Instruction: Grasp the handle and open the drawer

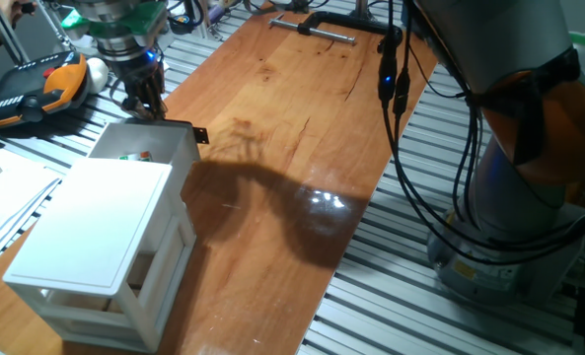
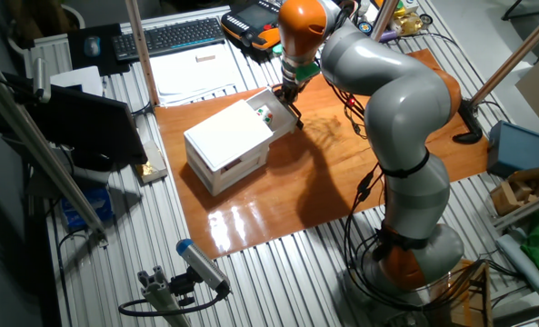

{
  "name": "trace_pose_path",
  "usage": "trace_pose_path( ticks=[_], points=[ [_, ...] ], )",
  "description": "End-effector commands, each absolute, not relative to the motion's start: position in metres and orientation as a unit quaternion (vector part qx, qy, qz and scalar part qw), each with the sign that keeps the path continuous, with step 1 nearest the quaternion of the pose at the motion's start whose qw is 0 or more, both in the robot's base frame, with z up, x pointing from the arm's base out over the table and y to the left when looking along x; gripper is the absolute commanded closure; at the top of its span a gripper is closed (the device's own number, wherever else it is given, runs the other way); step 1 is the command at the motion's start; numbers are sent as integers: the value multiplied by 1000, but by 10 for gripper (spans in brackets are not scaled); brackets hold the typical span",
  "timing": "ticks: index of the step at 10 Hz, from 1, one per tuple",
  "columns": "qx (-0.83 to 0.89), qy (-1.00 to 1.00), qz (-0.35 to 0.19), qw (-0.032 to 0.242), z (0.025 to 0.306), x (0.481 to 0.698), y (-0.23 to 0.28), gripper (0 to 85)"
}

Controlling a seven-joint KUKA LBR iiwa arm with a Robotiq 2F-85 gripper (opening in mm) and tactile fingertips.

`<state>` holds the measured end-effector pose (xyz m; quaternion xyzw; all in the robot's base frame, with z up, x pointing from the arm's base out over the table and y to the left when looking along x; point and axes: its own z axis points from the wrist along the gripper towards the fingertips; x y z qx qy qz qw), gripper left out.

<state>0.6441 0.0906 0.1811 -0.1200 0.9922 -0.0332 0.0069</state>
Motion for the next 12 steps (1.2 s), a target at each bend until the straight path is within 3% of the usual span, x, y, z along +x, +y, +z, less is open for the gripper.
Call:
trace_pose_path(
  ticks=[1, 12],
  points=[
    [-120, 992, -33, 6, 181, 644, 91, 843],
    [-114, 993, -35, 4, 182, 654, 73, 843]
  ],
)
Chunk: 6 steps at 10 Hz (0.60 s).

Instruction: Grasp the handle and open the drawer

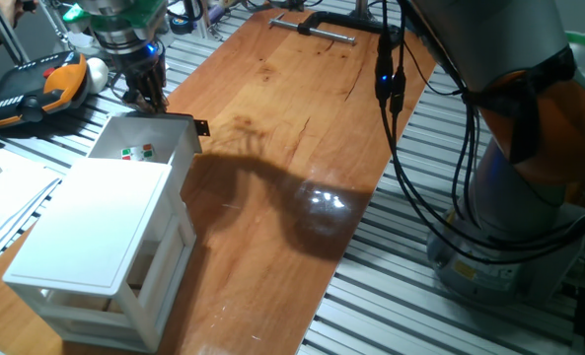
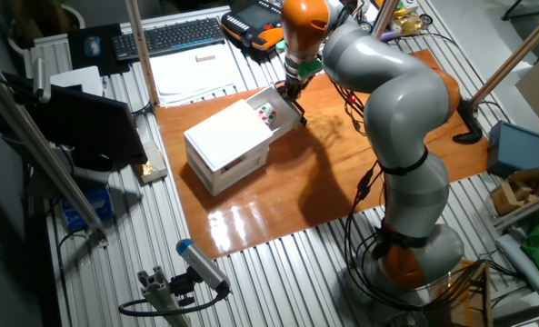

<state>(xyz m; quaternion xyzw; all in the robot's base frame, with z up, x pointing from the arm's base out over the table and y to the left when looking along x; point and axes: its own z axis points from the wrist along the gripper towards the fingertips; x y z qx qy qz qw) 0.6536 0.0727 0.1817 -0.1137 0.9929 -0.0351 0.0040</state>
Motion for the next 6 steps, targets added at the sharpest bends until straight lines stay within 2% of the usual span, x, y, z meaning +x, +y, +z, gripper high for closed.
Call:
trace_pose_path(
  ticks=[1, 6],
  points=[
    [-114, 993, -35, 4, 183, 654, 71, 843],
    [-114, 993, -32, 4, 182, 656, 63, 843]
  ],
)
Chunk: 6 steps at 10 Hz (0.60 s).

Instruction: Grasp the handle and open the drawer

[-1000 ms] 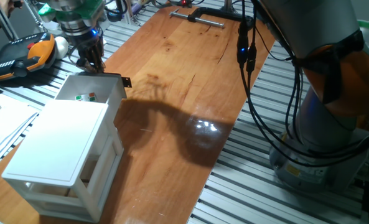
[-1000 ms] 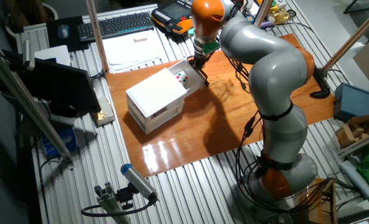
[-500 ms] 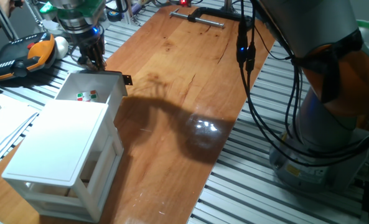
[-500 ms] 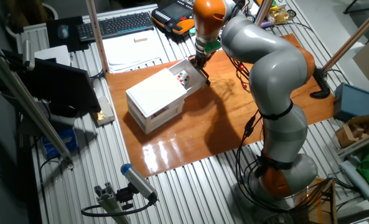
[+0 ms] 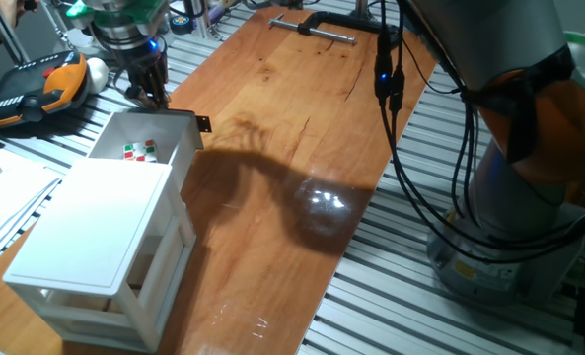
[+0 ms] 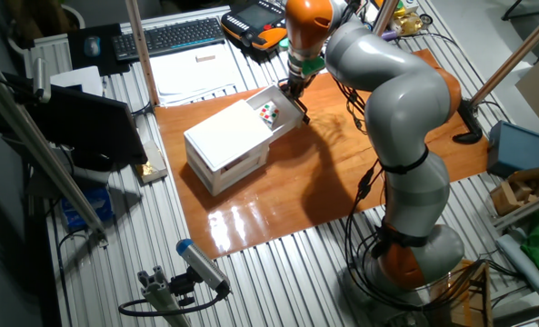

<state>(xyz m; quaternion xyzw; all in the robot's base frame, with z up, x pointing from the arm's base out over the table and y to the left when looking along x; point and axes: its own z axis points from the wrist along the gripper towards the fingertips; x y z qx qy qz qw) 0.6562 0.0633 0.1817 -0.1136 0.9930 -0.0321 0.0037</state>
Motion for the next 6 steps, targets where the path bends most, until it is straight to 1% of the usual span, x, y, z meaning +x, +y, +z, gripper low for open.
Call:
trace_pose_path(
  ticks=[1, 6],
  points=[
    [-114, 993, -32, 4, 182, 656, 63, 843],
    [-117, 993, -31, 3, 182, 658, 58, 843]
  ],
)
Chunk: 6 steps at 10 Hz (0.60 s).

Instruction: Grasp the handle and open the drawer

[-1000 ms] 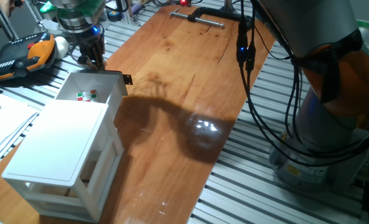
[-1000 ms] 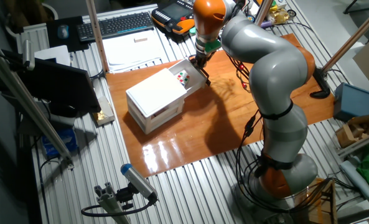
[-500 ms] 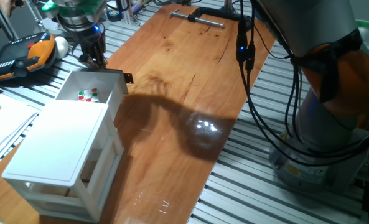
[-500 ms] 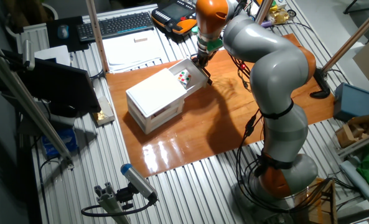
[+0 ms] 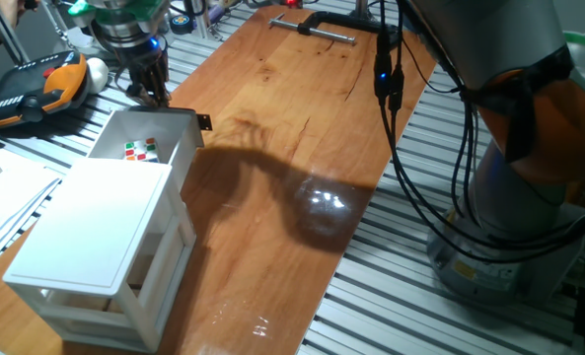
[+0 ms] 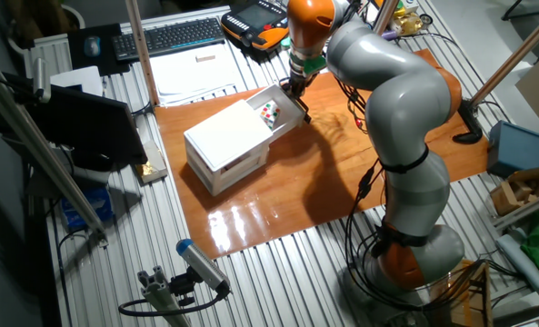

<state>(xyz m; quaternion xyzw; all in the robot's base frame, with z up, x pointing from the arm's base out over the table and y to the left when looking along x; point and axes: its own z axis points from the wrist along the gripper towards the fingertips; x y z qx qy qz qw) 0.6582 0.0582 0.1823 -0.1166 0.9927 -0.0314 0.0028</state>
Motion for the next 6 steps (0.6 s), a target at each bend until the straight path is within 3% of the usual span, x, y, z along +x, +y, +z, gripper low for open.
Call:
trace_pose_path(
  ticks=[1, 6],
  points=[
    [-117, 993, -32, 3, 182, 658, 57, 843],
    [-120, 992, -33, 3, 181, 660, 52, 843]
  ],
)
